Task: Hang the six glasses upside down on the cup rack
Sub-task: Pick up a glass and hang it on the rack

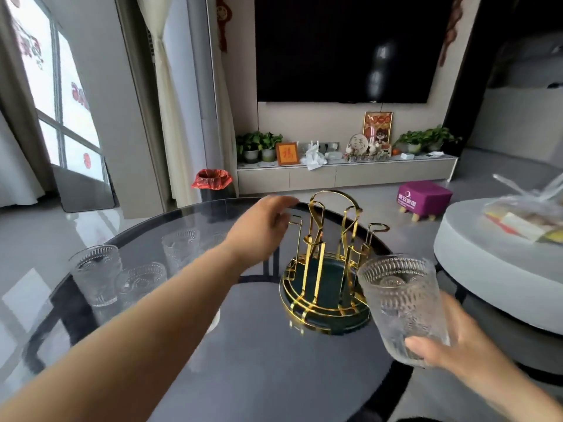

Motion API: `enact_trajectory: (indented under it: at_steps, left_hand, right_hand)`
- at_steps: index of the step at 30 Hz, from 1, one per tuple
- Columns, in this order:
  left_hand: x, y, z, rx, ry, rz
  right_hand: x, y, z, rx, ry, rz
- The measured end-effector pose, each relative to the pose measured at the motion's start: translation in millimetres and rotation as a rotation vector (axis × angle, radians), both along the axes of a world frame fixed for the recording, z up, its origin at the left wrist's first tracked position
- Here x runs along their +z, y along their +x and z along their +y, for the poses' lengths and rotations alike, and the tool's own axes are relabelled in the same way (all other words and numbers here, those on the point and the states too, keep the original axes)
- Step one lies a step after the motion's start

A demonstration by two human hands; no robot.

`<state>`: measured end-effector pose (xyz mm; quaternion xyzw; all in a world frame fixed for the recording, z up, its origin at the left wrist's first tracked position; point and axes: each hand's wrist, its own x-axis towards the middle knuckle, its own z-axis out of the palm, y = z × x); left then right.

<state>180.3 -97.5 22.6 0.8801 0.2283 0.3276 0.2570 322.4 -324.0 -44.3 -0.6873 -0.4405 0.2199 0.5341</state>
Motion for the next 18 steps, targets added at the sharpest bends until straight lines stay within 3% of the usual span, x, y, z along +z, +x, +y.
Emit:
enact_trajectory:
  at_steps: [3,10,18]
  left_hand:
    - [28.1,47.6,3.9,-0.071,0.057,0.065]
    - [35.3,118.0,36.7,-0.1,0.134,0.456]
    - [26.7,120.4,52.2,-0.149,0.402,0.399]
  right_hand:
    - [14.7,35.8,-10.6,-0.094,0.002,-0.018]
    - [59.2,110.2,1.6,-0.284,-0.01,-0.117]
    - [89.6,149.2,69.5,-0.307,0.08,-0.135]
